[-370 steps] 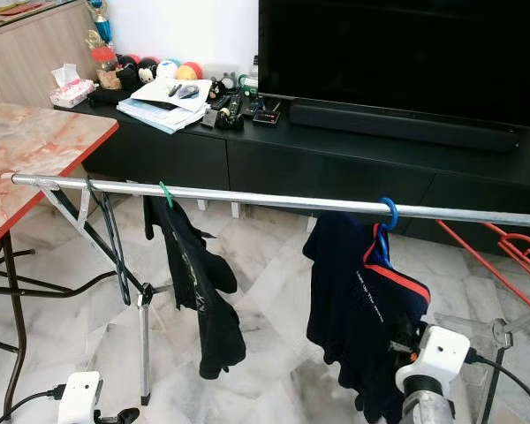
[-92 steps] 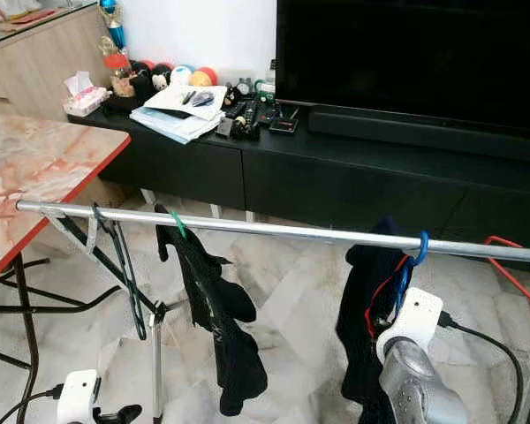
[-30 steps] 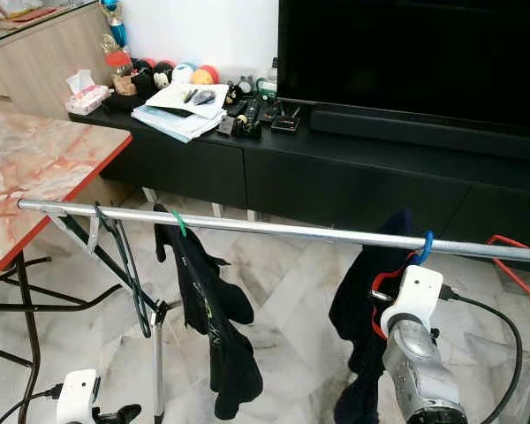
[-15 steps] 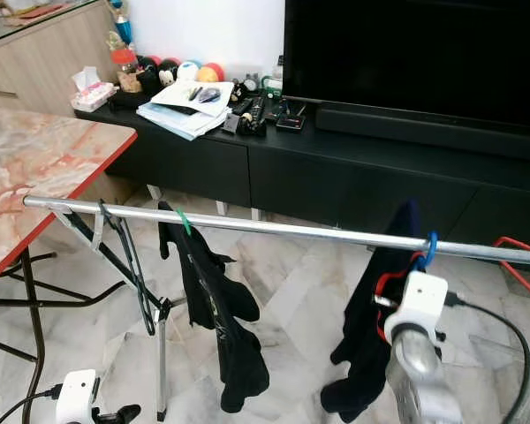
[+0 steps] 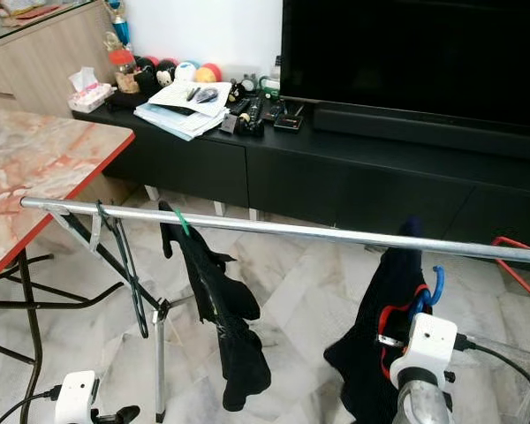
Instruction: Hang hanger
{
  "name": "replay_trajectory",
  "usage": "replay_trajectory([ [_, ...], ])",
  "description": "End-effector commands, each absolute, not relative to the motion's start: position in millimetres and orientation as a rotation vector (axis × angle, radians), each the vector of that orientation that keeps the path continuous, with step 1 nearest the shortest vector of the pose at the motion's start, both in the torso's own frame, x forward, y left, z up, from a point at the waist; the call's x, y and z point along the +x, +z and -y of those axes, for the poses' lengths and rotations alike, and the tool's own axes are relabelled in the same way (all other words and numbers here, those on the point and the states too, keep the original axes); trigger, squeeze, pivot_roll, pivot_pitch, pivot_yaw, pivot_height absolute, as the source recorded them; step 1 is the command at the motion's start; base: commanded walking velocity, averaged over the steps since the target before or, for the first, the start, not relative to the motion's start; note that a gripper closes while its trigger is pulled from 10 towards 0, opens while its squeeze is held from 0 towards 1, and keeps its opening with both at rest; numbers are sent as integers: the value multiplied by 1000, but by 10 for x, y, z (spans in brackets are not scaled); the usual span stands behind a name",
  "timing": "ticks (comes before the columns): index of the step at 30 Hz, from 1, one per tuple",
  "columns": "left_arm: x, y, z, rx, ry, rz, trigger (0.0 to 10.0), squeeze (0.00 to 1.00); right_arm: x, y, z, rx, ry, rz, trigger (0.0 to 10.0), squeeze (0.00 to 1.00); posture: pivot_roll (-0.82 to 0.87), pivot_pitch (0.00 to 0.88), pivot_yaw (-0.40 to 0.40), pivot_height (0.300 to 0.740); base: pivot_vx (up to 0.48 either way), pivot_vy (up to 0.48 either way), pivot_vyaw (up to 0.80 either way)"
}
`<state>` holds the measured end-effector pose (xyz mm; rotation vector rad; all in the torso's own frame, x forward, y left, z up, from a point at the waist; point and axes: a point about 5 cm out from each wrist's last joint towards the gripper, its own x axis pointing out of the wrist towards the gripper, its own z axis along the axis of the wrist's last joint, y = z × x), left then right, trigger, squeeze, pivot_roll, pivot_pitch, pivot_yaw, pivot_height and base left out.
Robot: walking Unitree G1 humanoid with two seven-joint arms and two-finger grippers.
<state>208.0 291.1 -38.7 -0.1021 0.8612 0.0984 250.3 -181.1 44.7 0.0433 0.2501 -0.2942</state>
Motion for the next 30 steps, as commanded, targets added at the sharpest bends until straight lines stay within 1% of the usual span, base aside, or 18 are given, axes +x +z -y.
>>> replay_trajectory([
  [1, 1997, -405, -2989, -69, 134, -877, 10000, 0, 2517, 523, 1818, 61, -305, -213, 10000, 0, 17, 73, 62, 740, 0, 0, 0],
  [4, 1971, -421, -2997, -77, 177, -869, 10000, 0, 2471, 461, 1884, 93, -329, -240, 10000, 0, 18, 54, 51, 740, 0, 0, 0],
  [6, 1969, -424, -2995, -77, 177, -870, 10000, 0, 2467, 459, 1896, 95, -334, -240, 10000, 0, 18, 54, 51, 740, 0, 0, 0],
  [10, 1943, -454, -2962, -85, 184, -871, 10000, 0, 2459, 466, 1977, 114, -347, -227, 10000, 0, 15, 28, 40, 740, 0, 0, 0],
  [14, 1915, -482, -2940, -97, 191, -881, 10000, 0, 2473, 484, 1987, 112, -349, -221, 10000, 0, 7, 13, 36, 740, 0, 0, 0],
  [17, 1899, -498, -2924, -103, 195, -880, 10000, 0, 2463, 473, 1972, 117, -346, -228, 10000, 0, 7, 0, 29, 740, 0, 378, 0],
  [30, 1887, -507, -2916, -103, 191, -885, 10000, 0, 2419, 403, 1947, 108, -352, -264, 10000, 0, 6, 0, 32, 740, 0, 389, 0],
])
